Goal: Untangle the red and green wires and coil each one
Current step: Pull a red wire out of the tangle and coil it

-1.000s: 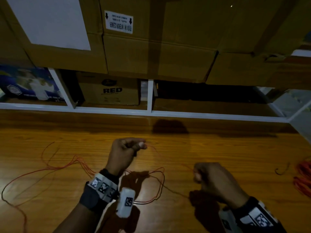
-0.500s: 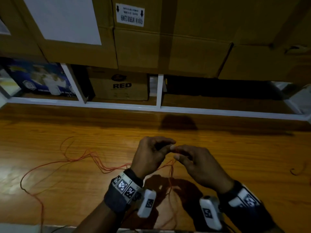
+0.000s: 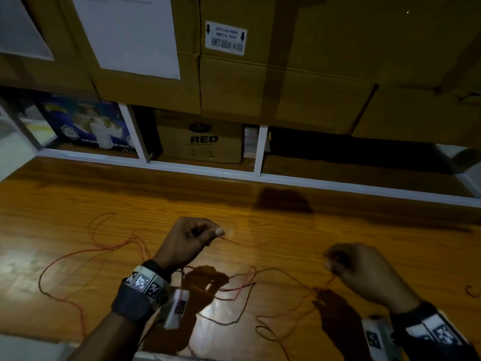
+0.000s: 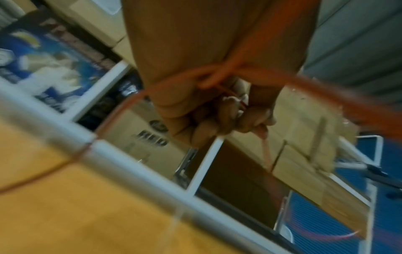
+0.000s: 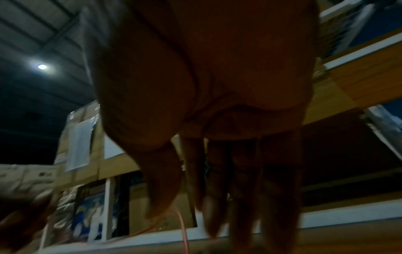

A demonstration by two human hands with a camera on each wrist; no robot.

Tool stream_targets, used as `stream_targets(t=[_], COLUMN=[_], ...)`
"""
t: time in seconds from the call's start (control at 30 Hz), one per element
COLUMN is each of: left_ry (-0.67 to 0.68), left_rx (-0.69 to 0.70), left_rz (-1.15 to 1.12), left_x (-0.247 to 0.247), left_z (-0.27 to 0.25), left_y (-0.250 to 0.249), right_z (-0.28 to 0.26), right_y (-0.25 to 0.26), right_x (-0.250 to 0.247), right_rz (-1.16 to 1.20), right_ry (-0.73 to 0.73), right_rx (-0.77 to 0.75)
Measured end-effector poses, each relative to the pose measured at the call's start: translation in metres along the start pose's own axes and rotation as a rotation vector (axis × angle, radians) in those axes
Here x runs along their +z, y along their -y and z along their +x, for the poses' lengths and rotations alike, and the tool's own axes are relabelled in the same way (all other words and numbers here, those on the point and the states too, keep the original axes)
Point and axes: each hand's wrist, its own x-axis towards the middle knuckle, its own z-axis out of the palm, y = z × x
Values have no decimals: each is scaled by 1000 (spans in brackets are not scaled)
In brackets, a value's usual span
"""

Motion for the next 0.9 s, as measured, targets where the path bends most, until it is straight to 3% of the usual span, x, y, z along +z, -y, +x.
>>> stream_targets(t=[0.03,0.1,0.2,0.3,0.4,0.47,0.53,0.6,0.67,0.73,0.8,0.9], left_ry=[27,132,271,288,267,278,274,210,138,85,42,107], left_rx=[22,55,95,110,7,-78,-73,-52,-114,-102,-43,19], left_rz=[23,42,16,-115,-318,-392,-273,-138,-152,-86,17,98], left_x=[3,11,25,32,27,22,14,2,-11,-17,-18,-10], left_z=[3,8,13,17,14,8,0,-8,-14,-17,-13,-3], left_y=[-6,-20,-39,-53,-51,-46,-34,-18,-8,-4,-5,-19], right_z=[0,0,3,14,22,27,33,36,33,30,26,20], right_y=[4,26,73,105,100,84,59,30,6,-6,-2,26], right_x=[7,11,14,23,24,15,-1,-25,-44,-46,-32,-6], right_rz=[-96,-137,-58,128,223,116,63,92,73,30,-12,-111], right_ry=[44,-27,-56,-8,-156,-271,-424,-600,-698,-597,-369,-209], right_rx=[3,-47,-226,-351,-416,-357,-252,-117,-63,-37,9,-65])
